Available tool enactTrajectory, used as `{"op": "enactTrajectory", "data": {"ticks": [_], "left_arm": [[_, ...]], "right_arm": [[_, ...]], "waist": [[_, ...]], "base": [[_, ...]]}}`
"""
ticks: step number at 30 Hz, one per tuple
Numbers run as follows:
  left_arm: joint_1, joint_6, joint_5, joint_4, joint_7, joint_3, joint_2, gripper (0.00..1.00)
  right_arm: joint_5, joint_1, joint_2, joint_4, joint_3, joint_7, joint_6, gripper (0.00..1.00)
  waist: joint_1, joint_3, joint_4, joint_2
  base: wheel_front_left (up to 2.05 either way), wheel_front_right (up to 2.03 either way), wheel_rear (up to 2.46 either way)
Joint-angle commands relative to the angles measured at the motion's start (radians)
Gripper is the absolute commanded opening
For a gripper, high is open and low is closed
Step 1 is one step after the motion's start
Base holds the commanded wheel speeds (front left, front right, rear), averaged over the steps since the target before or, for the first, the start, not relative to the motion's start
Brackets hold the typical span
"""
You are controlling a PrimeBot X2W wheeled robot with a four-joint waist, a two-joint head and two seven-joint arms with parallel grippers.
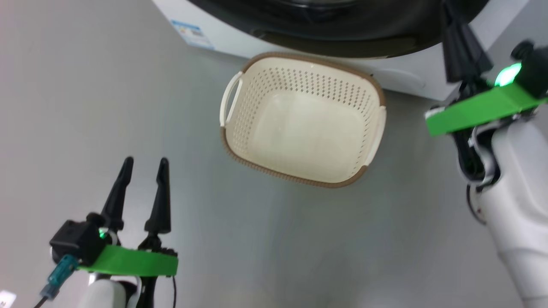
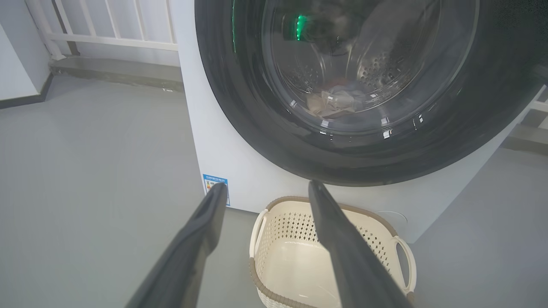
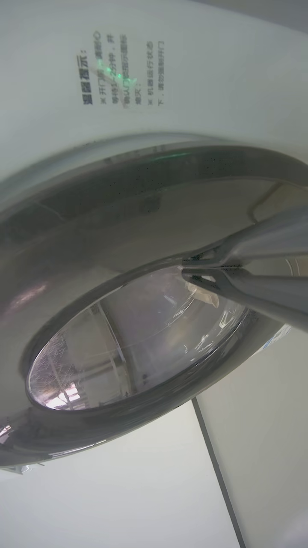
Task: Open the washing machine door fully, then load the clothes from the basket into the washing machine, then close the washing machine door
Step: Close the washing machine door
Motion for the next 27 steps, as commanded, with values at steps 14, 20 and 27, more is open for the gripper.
{"op": "enactTrajectory", "data": {"ticks": [14, 20, 27], "left_arm": [[0.101, 0.001, 0.027, -0.007, -0.006, 0.088, 0.110, 1.00], [0.137, 0.001, 0.030, -0.008, -0.006, 0.110, 0.129, 1.00], [0.181, 0.001, 0.031, -0.004, -0.006, 0.130, 0.147, 1.00]], "right_arm": [[0.030, 0.283, 0.089, -0.078, -0.038, -0.005, -0.002, 1.00], [0.031, 0.387, 0.102, -0.091, -0.057, -0.005, -0.002, 1.00], [0.034, 0.491, 0.105, -0.090, -0.076, -0.005, -0.002, 1.00]], "waist": [[0.0000, -0.187, -0.193, 0.0000], [0.0000, -0.243, -0.258, 0.0000], [0.0000, -0.303, -0.324, 0.0000]], "base": [[0.00, 0.00, 0.00], [0.00, 0.00, 0.00], [0.00, 0.00, 0.00]]}}
